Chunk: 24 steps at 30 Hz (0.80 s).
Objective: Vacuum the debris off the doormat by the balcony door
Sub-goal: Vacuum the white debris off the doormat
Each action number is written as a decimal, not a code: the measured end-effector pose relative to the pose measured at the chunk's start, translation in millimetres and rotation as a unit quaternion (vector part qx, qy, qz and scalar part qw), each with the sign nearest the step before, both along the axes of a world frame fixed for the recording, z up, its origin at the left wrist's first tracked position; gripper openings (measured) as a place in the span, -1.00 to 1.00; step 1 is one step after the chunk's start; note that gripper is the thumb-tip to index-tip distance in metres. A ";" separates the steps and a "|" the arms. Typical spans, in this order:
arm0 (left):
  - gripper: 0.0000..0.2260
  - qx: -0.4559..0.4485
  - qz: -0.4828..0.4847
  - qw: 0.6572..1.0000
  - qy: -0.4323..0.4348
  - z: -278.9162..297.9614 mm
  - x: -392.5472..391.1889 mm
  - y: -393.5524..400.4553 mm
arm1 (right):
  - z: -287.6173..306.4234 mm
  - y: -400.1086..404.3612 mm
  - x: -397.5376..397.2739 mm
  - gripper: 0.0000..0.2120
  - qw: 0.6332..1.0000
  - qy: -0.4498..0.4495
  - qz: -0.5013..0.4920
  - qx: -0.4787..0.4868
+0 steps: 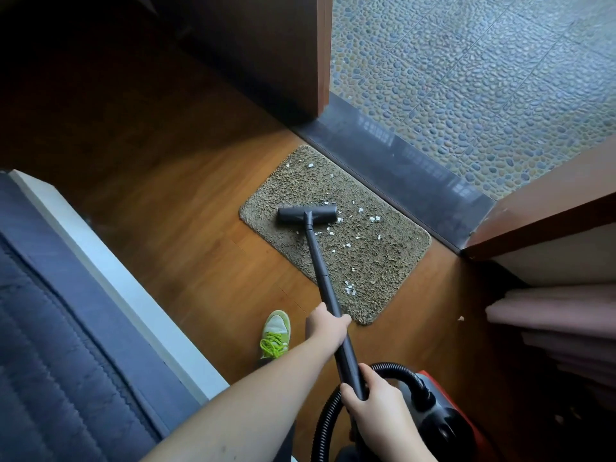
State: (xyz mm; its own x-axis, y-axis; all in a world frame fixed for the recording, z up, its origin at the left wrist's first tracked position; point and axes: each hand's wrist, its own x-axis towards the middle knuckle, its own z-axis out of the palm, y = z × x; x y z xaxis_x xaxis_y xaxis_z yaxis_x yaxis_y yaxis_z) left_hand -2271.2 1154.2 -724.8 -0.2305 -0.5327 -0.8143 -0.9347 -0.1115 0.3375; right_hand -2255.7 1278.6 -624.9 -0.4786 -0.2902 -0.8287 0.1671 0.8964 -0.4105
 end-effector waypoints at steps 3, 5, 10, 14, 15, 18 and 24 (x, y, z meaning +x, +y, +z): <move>-0.53 0.000 -0.002 1.000 -0.004 1.4 5.8 11.7 | 0.1 11.2 7.2 -0.70 1.000 -0.007 -0.007 0.004; -0.52 0.001 -0.008 1.000 -0.008 1.4 8.5 18.1 | 1.1 15.9 10.3 -0.64 1.000 -0.014 -0.004 0.014; -0.52 -0.004 -0.020 1.000 -0.009 2.3 2.6 21.5 | -0.8 19.6 6.7 -0.78 1.000 -0.015 -0.017 0.008; -0.57 -0.009 -0.029 1.000 -0.001 2.4 -9.2 13.6 | -8.2 13.7 1.0 -0.76 0.999 -0.020 -0.023 0.009; -0.58 -0.012 -0.034 0.999 0.000 1.6 -12.4 10.6 | -9.8 11.1 -1.1 -0.77 0.999 -0.021 -0.028 0.008; -0.65 -0.016 -0.052 0.999 0.007 -1.2 -24.4 -0.4 | -12.8 1.4 -10.4 -0.83 0.999 -0.004 -0.038 -0.008; -0.66 -0.022 -0.066 0.997 0.023 -6.2 -49.9 -23.5 | -16.1 -22.6 -32.1 -0.86 0.998 0.016 -0.056 -0.021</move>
